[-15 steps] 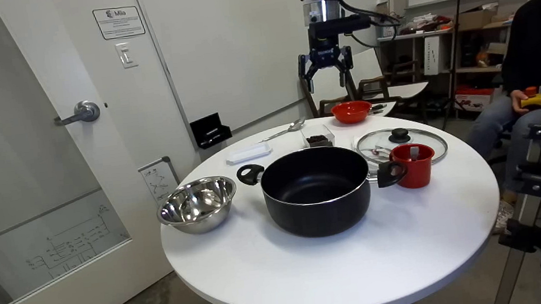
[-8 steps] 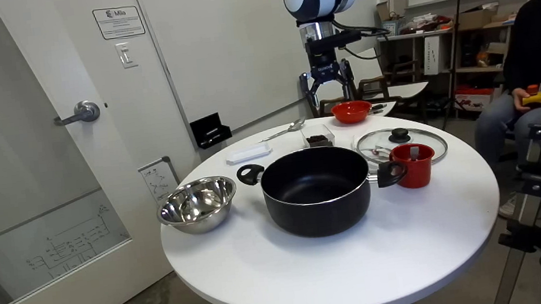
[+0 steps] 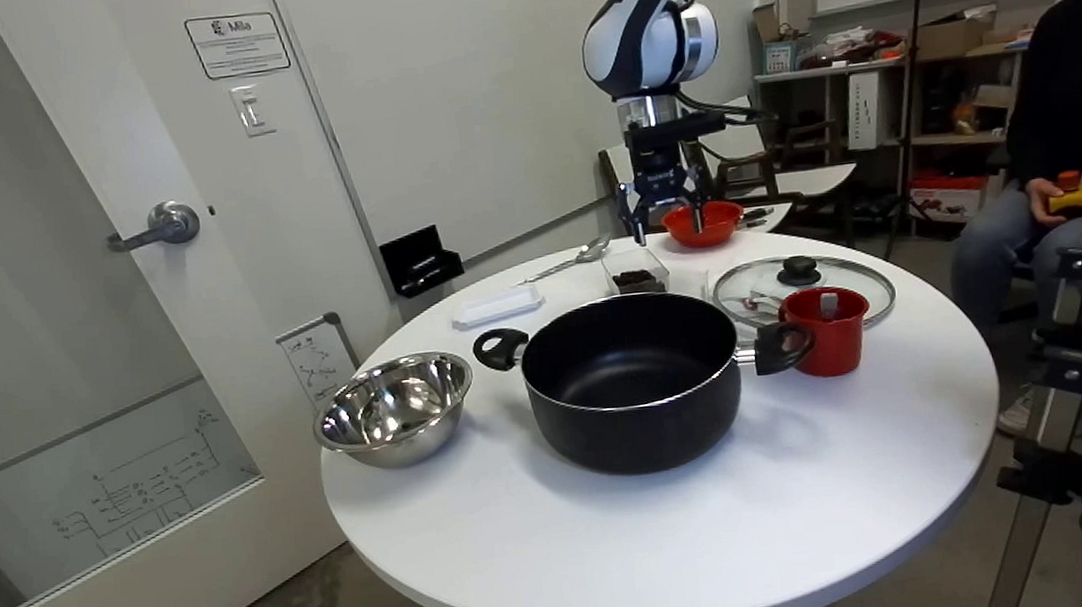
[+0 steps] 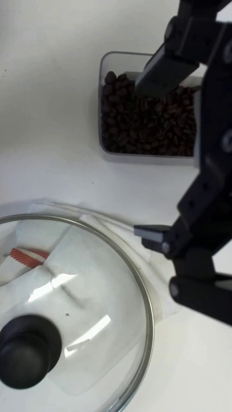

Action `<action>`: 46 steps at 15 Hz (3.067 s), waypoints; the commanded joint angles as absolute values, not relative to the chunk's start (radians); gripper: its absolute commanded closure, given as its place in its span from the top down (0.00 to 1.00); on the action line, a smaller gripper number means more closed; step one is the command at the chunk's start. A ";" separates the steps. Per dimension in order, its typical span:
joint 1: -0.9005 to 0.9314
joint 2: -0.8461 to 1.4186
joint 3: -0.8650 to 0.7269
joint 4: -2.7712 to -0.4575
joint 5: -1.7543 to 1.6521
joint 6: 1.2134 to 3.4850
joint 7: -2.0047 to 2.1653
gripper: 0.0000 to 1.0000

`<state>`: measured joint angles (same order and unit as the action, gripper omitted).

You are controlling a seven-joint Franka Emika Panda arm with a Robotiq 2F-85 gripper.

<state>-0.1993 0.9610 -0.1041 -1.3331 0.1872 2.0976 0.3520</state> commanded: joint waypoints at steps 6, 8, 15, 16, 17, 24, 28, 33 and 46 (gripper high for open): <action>-0.187 1.100 -0.116 -1.183 0.170 2.233 0.317 1.00; -0.186 1.113 -0.120 -1.167 0.161 2.250 0.316 1.00; -0.197 1.183 -0.136 -1.096 0.161 2.246 0.344 1.00; -0.198 1.193 -0.138 -1.087 0.161 2.246 0.346 1.00; -0.200 1.202 -0.140 -1.078 0.161 2.245 0.347 1.00; -0.208 1.245 -0.140 -1.016 0.164 2.240 0.357 1.00; -0.216 1.257 -0.138 -0.975 0.168 2.232 0.364 0.60; -0.225 1.272 -0.138 -0.926 0.166 2.223 0.378 0.40; -0.227 1.304 -0.134 -0.875 0.162 2.171 0.393 0.27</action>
